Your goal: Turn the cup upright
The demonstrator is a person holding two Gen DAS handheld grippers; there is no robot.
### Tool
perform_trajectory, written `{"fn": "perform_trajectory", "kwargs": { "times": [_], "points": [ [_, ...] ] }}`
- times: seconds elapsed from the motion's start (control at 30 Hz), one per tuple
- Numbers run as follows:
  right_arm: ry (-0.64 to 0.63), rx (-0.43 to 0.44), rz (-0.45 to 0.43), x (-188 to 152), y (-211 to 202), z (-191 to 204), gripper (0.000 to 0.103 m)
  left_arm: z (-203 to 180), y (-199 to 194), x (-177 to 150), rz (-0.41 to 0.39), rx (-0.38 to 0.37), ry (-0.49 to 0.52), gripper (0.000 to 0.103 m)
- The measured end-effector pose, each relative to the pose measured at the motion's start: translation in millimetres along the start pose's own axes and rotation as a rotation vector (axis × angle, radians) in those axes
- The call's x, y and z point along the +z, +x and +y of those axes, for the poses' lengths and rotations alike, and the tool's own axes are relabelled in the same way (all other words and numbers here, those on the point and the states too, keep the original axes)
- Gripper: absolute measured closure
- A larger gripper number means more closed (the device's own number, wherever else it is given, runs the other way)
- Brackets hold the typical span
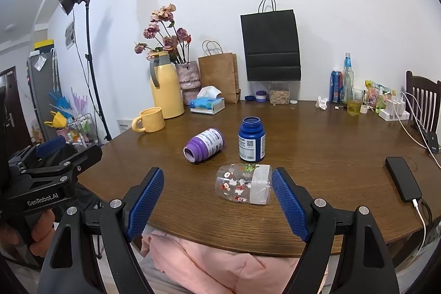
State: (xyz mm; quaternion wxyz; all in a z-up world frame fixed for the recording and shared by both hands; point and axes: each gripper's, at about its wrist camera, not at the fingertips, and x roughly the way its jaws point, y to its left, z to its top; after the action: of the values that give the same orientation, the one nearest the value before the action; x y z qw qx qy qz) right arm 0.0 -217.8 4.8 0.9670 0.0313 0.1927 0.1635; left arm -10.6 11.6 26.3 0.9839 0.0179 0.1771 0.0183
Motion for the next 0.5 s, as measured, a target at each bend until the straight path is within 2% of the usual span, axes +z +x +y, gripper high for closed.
{"fn": "perform_trajectory", "kwargs": {
  "times": [0.5],
  "points": [
    [0.001, 0.000, 0.008, -1.2, 0.5, 1.6, 0.018, -0.2, -1.3, 0.0, 0.003, -0.003, -0.003, 0.000]
  ]
}}
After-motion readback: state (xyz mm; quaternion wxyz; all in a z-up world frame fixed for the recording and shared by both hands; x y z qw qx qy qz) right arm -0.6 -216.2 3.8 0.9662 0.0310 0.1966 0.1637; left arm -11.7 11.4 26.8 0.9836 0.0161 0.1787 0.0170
